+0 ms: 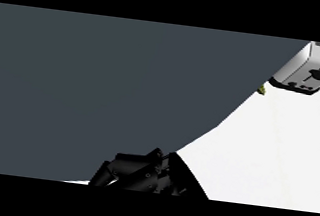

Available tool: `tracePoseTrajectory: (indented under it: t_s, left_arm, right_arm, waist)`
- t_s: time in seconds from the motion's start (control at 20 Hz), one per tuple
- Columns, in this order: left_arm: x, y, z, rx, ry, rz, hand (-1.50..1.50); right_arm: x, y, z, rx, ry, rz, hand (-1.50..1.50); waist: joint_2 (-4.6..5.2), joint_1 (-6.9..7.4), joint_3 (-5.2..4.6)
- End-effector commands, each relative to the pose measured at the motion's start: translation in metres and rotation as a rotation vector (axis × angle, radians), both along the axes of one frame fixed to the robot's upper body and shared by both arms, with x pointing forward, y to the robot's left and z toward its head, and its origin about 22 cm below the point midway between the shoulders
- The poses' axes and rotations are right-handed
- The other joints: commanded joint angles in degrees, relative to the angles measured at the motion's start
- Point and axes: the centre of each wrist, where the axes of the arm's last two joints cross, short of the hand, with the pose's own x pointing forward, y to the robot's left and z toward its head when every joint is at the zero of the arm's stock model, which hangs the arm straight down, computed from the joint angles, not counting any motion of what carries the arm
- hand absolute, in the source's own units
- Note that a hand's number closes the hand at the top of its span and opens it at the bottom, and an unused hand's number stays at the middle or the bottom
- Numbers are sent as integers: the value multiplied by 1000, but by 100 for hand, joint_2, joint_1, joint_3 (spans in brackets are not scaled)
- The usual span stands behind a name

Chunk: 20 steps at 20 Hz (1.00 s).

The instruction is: Pick up the bottled water, place it into the cabinet and close the cabinet

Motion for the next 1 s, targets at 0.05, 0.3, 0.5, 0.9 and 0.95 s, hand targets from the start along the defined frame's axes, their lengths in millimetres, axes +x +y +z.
tracePoseTrajectory:
  t_s: [0.05, 0.3, 0.5, 0.9, 0.95]
  left_arm:
    - [-7, 15, 4, 2, -5, 8, 150]
    - [-32, 26, -3, -5, -6, -1, 150]
    - [-24, 39, 12, 2, -20, -4, 150]
    - [-15, 45, 8, 11, 4, -9, 150]
    - [-13, 40, 11, 20, -17, -38, 150]
  right_arm:
    - [62, 23, 13, 87, 99, -45, 150]
    - [121, 13, -3, 94, 217, -4, 150]
    - [164, 12, -13, 54, 235, 8, 150]
    - [213, -40, -36, 50, 221, -56, 150]
    - [219, -41, -38, 38, 227, -50, 150]
  waist:
    - [27, -28, 14]
    - [32, 2, 16]
    - [26, -76, 16]
    - [73, -89, 15]
    - [118, 12, 15]
